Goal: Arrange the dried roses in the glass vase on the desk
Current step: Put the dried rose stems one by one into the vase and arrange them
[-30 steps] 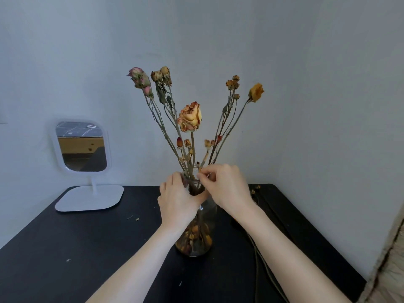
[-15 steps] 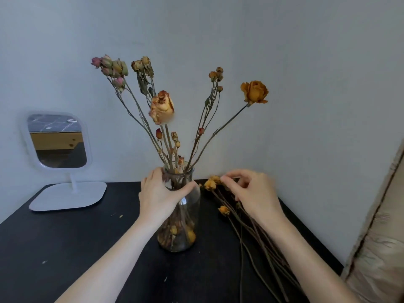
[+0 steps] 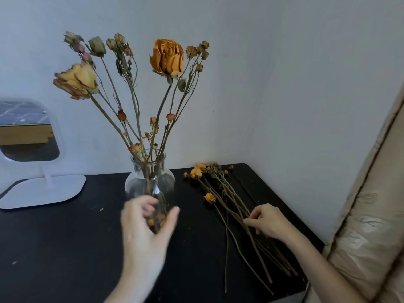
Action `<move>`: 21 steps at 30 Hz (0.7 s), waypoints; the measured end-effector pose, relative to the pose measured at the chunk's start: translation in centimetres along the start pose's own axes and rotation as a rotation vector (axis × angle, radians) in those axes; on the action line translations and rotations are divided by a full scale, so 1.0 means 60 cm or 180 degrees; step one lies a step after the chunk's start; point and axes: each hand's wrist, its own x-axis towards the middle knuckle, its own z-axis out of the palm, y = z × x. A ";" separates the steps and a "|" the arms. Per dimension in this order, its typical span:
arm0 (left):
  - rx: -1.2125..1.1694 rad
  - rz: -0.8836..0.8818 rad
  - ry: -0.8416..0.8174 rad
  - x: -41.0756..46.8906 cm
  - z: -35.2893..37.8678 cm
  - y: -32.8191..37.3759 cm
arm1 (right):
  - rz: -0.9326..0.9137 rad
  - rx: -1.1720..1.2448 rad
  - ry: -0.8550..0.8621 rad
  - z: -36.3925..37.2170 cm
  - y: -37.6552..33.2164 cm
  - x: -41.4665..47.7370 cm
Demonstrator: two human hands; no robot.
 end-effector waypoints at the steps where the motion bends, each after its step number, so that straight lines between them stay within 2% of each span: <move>1: -0.0005 0.0097 -0.0278 -0.018 0.012 0.002 | 0.0020 -0.0041 -0.0031 0.003 -0.001 0.002; 4: 0.0338 0.0264 -0.1219 -0.046 0.057 0.009 | 0.0066 -0.0089 0.0151 0.008 -0.004 0.011; 7: 0.0827 0.0053 -0.1757 -0.043 0.108 0.016 | 0.0160 -0.0139 0.0353 0.002 0.002 0.015; 15: 0.1643 -0.1001 -0.2158 -0.019 0.199 -0.008 | 0.0287 0.0003 0.0090 -0.008 0.030 0.017; 21: 0.1752 -0.1236 -0.2230 -0.018 0.214 -0.014 | 0.0137 0.0145 -0.0013 -0.001 0.033 0.023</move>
